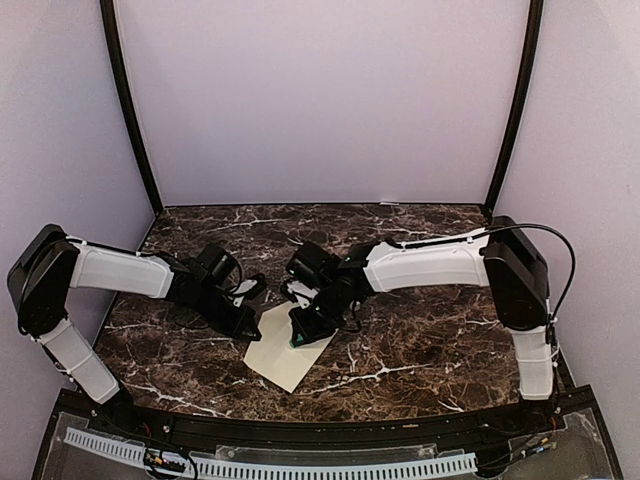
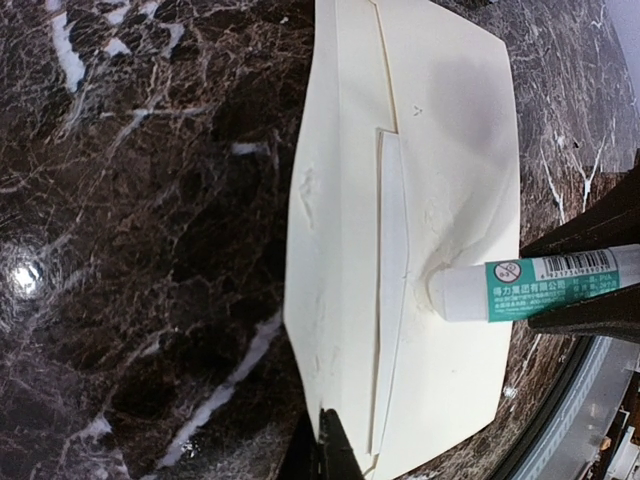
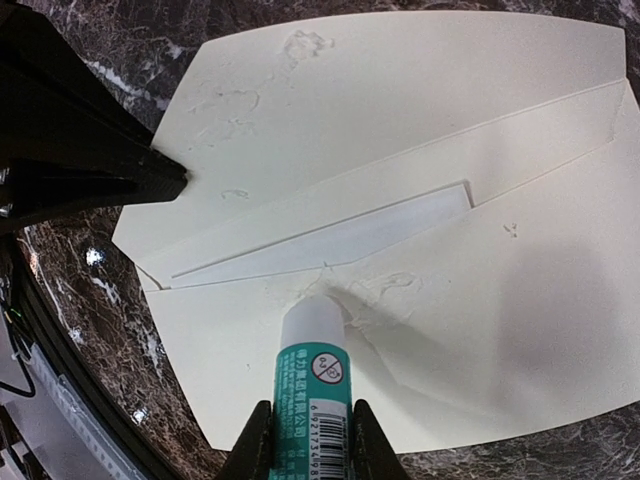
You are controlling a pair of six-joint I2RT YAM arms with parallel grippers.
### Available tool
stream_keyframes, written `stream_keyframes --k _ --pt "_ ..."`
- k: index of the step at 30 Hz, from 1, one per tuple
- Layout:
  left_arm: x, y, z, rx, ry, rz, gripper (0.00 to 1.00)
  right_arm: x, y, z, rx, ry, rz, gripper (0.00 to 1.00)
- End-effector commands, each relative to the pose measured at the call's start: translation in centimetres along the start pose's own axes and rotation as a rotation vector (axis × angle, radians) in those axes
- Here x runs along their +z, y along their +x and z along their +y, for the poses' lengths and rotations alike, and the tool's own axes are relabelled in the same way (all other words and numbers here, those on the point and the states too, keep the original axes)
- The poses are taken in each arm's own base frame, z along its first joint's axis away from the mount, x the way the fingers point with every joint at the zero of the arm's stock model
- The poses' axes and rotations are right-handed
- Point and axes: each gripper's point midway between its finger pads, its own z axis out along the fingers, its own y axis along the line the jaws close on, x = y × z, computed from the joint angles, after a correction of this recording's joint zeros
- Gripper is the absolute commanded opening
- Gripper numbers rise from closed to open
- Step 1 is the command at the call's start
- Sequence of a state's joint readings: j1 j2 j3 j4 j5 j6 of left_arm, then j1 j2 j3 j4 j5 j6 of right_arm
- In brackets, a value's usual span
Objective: Place the letter into the envelope and seal it
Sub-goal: Paint the envelope at the center of the board.
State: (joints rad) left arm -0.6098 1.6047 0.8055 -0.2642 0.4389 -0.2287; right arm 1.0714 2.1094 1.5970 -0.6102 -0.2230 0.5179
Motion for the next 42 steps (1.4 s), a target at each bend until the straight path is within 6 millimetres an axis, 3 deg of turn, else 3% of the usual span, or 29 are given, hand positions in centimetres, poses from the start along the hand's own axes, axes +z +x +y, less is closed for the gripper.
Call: stream_keyframes --k 1,9,28,34,42 --pt "0.1 0.3 0.0 0.008 -0.005 0.026 0.00 1.1 0.5 -2.3 0.037 0.069 0.016 0.11" --pt "0.2 0.4 0.1 0.008 -0.012 0.029 0.00 0.7 -0.2 -4.9 0.082 0.128 -0.005 0.11" --pt "0.3 0.4 0.3 0.008 -0.020 0.034 0.00 0.0 -1.2 -8.2 0.131 0.197 -0.043 0.11" --pt "0.3 0.4 0.3 0.007 -0.022 0.033 0.00 -0.2 -1.3 -7.7 0.122 0.173 -0.043 0.11" --pt "0.3 0.4 0.3 0.006 -0.020 0.035 0.00 0.2 1.2 -4.3 0.061 0.087 0.011 0.12"
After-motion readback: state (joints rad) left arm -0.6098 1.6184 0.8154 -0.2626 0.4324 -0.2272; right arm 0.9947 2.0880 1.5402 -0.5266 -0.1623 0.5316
